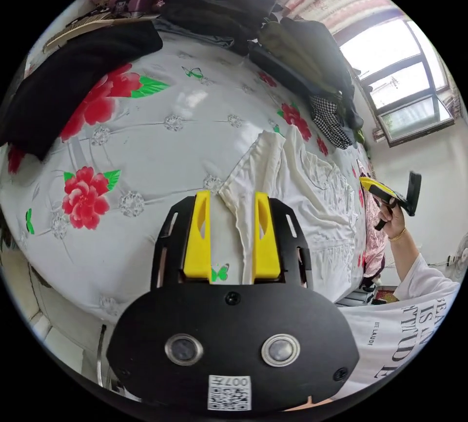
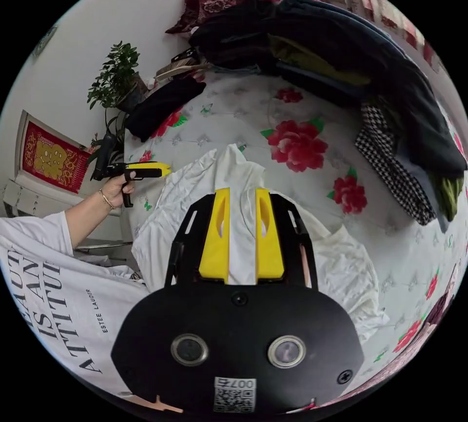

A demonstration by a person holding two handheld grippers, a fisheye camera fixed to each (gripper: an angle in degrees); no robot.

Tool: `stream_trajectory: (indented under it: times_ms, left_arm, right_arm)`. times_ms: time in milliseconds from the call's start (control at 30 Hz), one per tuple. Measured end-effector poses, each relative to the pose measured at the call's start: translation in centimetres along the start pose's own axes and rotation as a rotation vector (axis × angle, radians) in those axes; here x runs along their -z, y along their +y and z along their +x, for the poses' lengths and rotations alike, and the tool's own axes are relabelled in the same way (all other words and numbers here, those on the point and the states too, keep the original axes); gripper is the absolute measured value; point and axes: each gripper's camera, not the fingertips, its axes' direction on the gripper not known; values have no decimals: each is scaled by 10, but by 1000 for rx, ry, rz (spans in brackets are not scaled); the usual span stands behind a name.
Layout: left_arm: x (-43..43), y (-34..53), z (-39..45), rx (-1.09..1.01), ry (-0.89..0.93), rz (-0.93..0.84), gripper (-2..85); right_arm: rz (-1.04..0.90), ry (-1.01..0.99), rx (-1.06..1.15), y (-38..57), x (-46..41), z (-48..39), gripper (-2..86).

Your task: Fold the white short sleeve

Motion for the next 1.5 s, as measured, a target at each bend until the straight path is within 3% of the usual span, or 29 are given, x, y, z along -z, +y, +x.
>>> stream_trajectory:
  times_ms: [200, 333, 367, 467, 567, 633, 733, 867, 1000, 1033, 1200, 1400, 1500]
  left_arm:
    - [-5, -5, -1, -149, -104, 24, 2]
    - [-5, -1, -42, -75, 116, 29, -7]
    - [-5, -1, -50, -49, 153, 28, -8]
    - [9, 8, -87, 39, 247, 88, -5]
    - [39, 27, -114, 65, 271, 214, 7]
    - [54, 38, -126, 39, 254, 271, 119]
    - [42, 30, -134, -8, 327, 216, 156]
    - [28, 12, -138, -60, 449, 208, 152]
    - [2, -1, -160, -61, 750, 129, 51]
    - [12, 5, -167, -69, 768, 209, 44]
    - [38, 32, -194, -2, 652, 261, 54]
    - [43, 46, -218, 98, 610, 239, 9]
    - [46, 47, -218, 105, 597, 262, 36]
  right_arm:
    - [-203, -67, 159, -100, -90, -32, 70]
    - [-362, -68, 153, -123, -141, -38, 25]
    - [-347, -36, 162, -124, -138, -38, 17]
    - [-305, -254, 203, -139, -119, -39, 4]
    - [-148, -322, 341, -148, -80, -60, -1]
    - [-138, -365, 421, -153, -69, -72, -2]
    - [-172, -384, 426, -151, -77, -73, -3]
    - [-178, -444, 417, -141, -79, -69, -3]
    - [-85, -587, 466, -135, -48, -76, -3]
    - [-69, -566, 506, -134, -39, -84, -3]
    - [-224, -317, 621, -125, -70, -114, -3]
    - [-201, -428, 526, -127, -81, -102, -3]
    - [-193, -431, 508, -122, -75, -94, -3]
